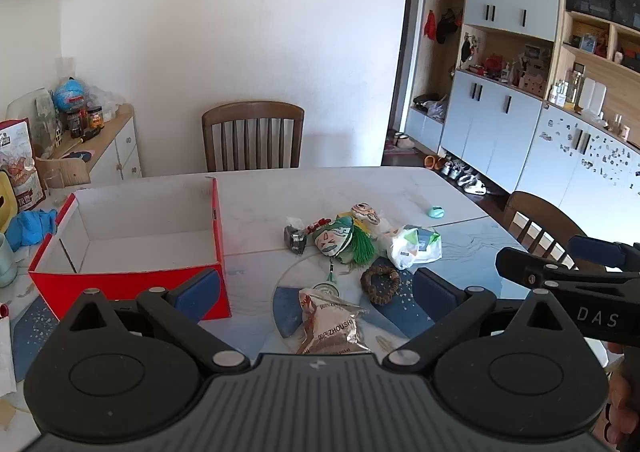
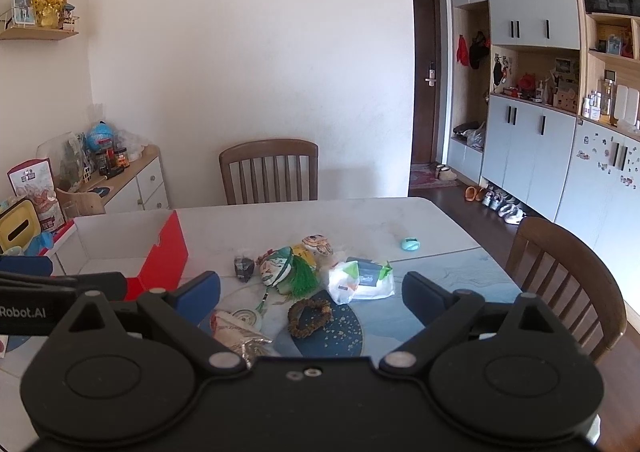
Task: Organize objects
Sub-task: 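Grasp the silver ZHOUSHI snack bag with the left gripper while the right gripper grasps the brown bead bracelet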
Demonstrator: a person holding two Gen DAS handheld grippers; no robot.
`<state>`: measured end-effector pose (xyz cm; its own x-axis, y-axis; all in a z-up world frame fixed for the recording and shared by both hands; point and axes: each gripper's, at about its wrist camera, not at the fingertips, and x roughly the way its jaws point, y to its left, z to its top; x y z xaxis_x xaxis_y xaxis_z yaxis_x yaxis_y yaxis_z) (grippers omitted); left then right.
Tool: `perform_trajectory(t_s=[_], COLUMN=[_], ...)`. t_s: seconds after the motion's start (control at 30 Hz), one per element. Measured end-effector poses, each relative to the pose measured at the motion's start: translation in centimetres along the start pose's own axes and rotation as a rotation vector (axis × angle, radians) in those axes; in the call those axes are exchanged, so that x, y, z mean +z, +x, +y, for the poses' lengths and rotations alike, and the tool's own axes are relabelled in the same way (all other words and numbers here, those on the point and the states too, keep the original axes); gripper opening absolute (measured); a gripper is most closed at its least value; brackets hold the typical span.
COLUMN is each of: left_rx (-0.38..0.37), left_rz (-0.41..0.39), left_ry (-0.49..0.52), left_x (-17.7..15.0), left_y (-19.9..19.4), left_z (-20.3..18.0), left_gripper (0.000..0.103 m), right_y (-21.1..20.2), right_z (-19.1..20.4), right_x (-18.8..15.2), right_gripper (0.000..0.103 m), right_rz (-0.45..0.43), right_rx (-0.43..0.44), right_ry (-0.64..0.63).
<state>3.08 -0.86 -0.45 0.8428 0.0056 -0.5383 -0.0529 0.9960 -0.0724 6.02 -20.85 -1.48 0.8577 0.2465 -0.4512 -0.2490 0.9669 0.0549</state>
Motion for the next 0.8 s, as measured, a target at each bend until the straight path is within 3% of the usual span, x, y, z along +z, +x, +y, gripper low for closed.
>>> perform_trajectory(t_s=[0.5, 0.8], left_rx=[0.012, 0.054], left_rz=[0.042, 0.173], left_ry=[0.000, 0.018], left_x=[1.6, 0.8], left_y=[4.8, 9.7], left_z=[-2.7, -2.9], left_gripper=[0.103, 0.103], right_y=[4.6, 9.2], right_z=[-4.0, -7.3], right_x=[1.6, 1.0], right_gripper=[0.096, 0.096], right_rz=[0.047, 0.128], right_rx=[0.054, 0.091], right_ry=[-0.023, -0.057])
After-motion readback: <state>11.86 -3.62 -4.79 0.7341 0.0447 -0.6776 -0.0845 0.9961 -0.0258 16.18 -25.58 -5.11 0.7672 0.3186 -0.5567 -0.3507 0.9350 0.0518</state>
